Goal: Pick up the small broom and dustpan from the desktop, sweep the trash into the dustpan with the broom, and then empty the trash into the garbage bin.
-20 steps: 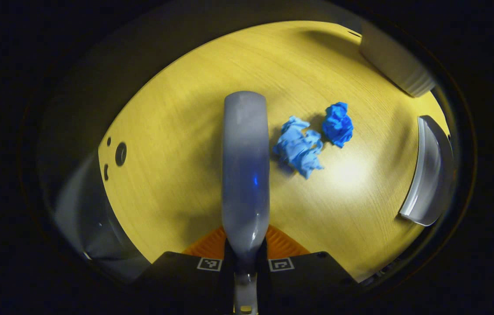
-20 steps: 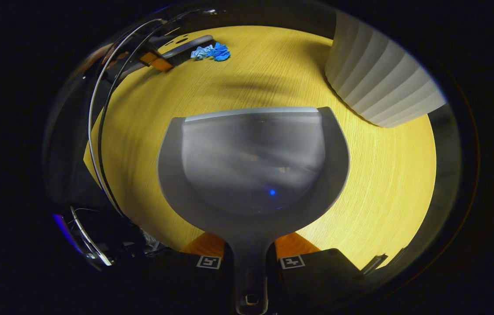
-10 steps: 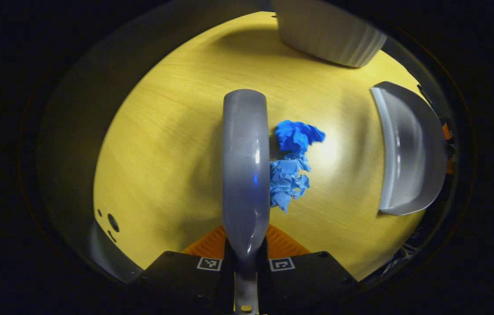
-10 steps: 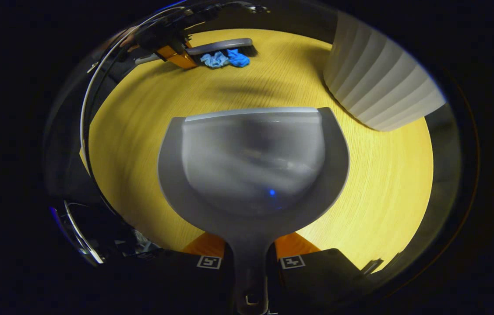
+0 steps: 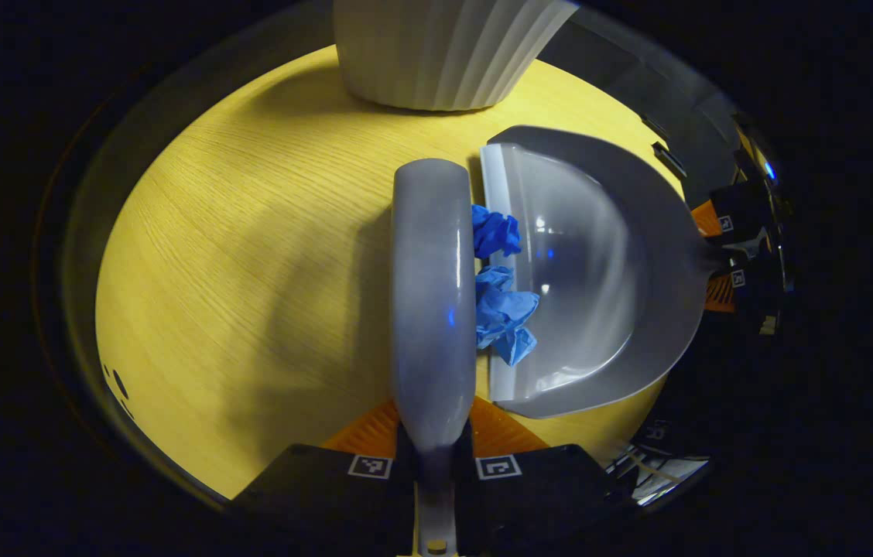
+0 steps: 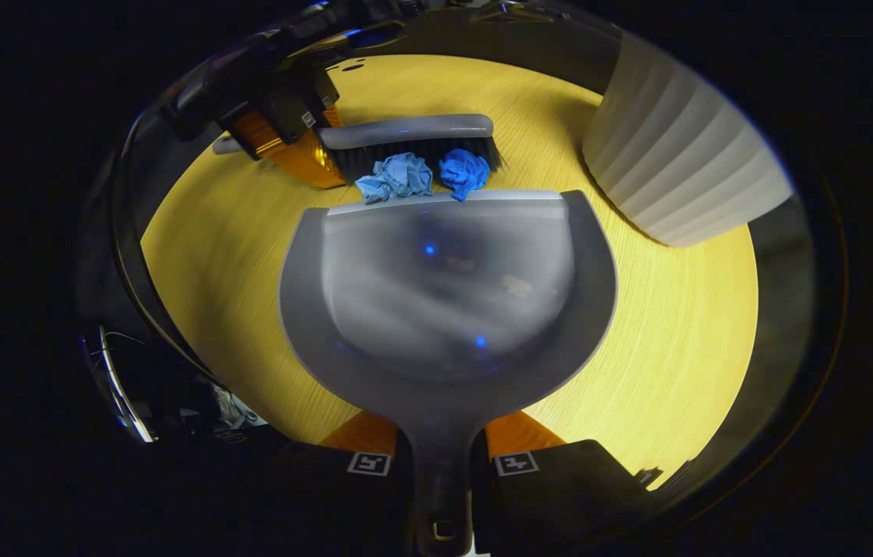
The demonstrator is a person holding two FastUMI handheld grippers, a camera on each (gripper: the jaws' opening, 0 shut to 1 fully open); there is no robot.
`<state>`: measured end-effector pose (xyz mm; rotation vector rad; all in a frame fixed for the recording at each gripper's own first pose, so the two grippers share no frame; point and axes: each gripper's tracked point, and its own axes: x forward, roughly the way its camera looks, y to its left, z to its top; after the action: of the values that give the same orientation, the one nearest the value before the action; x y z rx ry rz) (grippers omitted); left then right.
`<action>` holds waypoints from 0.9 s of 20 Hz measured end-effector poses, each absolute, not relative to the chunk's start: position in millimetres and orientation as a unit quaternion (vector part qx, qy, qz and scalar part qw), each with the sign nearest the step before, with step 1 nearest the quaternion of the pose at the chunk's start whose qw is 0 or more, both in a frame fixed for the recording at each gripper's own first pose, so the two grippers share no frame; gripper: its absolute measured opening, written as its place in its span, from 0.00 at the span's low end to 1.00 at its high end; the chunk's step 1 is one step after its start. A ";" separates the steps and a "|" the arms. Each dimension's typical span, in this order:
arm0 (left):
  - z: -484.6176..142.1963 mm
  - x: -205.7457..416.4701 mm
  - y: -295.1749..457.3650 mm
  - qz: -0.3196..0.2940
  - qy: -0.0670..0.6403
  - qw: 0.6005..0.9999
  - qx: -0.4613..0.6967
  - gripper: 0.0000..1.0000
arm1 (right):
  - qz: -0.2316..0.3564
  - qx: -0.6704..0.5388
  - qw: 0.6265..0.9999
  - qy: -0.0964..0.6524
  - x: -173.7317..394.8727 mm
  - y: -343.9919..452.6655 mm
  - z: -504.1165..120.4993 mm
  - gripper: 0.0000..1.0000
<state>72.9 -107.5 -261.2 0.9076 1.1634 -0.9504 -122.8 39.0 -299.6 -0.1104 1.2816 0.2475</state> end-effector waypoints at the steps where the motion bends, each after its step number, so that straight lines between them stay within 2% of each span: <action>1: -261.9 56.5 -113.5 -0.422 0.520 0.638 0.380 0.27 | 0.112 -0.048 0.794 0.595 -122.2 35.9 -303.9 0.33; 2: -262.2 46.5 -114.8 -0.431 0.528 0.633 0.365 0.24 | 0.109 -0.050 0.797 0.592 -121.1 33.8 -305.7 0.33; 8: -261.8 -30.0 -136.6 -0.477 0.554 0.613 0.301 0.25 | 0.094 -0.030 0.803 0.588 -121.7 31.5 -304.4 0.34; 14: -241.4 -35.3 -129.4 -0.416 0.521 0.690 0.281 0.25 | 0.077 0.006 0.806 0.587 -131.0 19.0 -315.0 0.34; 18: -238.9 -32.5 -108.3 -0.372 0.511 0.742 0.226 0.25 | 0.062 0.014 0.806 0.588 -133.7 2.0 -318.8 0.34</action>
<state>-32.5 -108.3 -238.9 0.4953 1.1193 -0.8147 -133.7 2.0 -318.8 0.0308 1.2581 0.1333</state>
